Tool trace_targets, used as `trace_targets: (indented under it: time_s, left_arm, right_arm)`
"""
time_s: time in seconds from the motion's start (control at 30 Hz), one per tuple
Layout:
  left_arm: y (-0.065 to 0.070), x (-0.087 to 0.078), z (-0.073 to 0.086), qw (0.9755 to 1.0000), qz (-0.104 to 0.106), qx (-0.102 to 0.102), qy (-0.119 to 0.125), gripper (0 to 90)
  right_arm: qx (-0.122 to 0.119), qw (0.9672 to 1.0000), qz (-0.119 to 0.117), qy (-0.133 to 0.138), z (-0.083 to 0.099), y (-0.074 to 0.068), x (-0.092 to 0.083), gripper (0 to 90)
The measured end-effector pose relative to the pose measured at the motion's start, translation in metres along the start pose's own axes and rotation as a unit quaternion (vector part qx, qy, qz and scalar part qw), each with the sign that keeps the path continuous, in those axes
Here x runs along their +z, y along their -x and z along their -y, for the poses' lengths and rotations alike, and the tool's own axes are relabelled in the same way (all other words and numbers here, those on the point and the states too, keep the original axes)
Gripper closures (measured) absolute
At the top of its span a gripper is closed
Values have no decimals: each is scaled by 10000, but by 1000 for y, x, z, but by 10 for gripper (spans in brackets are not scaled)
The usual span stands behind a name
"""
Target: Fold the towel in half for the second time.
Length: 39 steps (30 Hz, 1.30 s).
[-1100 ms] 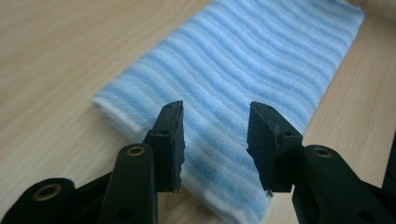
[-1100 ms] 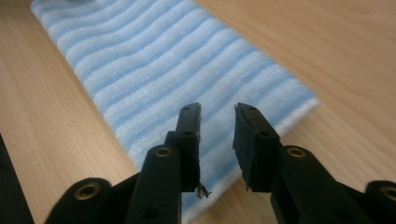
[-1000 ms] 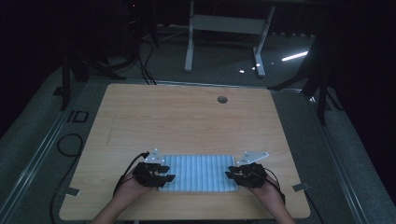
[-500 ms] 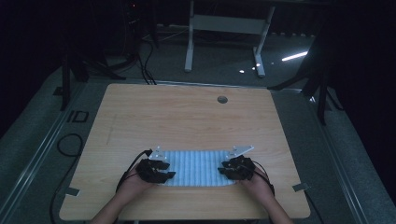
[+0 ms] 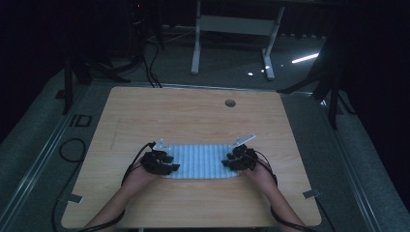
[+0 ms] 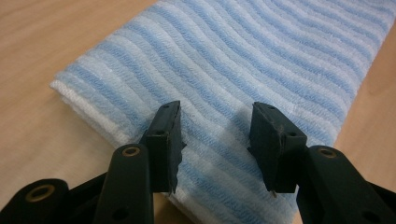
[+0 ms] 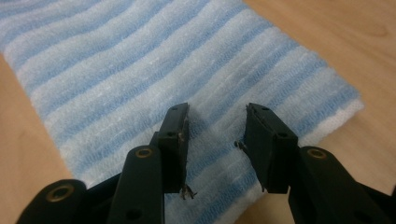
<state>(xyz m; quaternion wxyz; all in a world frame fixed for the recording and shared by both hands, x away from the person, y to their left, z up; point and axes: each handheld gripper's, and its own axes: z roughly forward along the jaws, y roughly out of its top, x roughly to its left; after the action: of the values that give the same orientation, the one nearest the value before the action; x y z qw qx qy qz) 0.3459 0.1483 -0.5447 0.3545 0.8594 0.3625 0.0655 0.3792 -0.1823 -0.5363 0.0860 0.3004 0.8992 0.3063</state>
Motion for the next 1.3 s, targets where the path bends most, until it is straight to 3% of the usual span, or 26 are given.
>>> trace_targets:
  time_s: [0.2,0.37,0.53,0.77,0.97,1.07,1.17,1.3]
  left_arm:
    - [-16,4,-8,9998,-66,-155,62,532]
    - [-29,8,-15,9995,-109,-290,77,532]
    - [-35,10,-21,9995,-130,-287,-1,532]
    - [-47,12,-25,9989,-159,-449,53,526]
    - [-49,14,-27,9988,-194,-434,78,519]
    - [-47,13,-28,9987,-172,-472,103,494]
    - [-43,8,-30,9987,-113,-466,200,450]
    - [-37,2,-32,9986,5,-441,308,320]
  right_arm:
    - [161,9998,-106,60,-12,16,10,590]
    - [154,9998,-141,31,-22,26,16,578]
    - [250,9996,-146,18,-31,34,22,574]
    - [306,9995,-122,3,-40,43,29,569]
    - [357,9993,-101,2,-44,46,31,566]
    - [377,9991,-181,-11,-45,46,30,514]
    - [314,9993,-223,36,-46,43,24,475]
    - [346,9987,-251,289,-48,41,12,393]
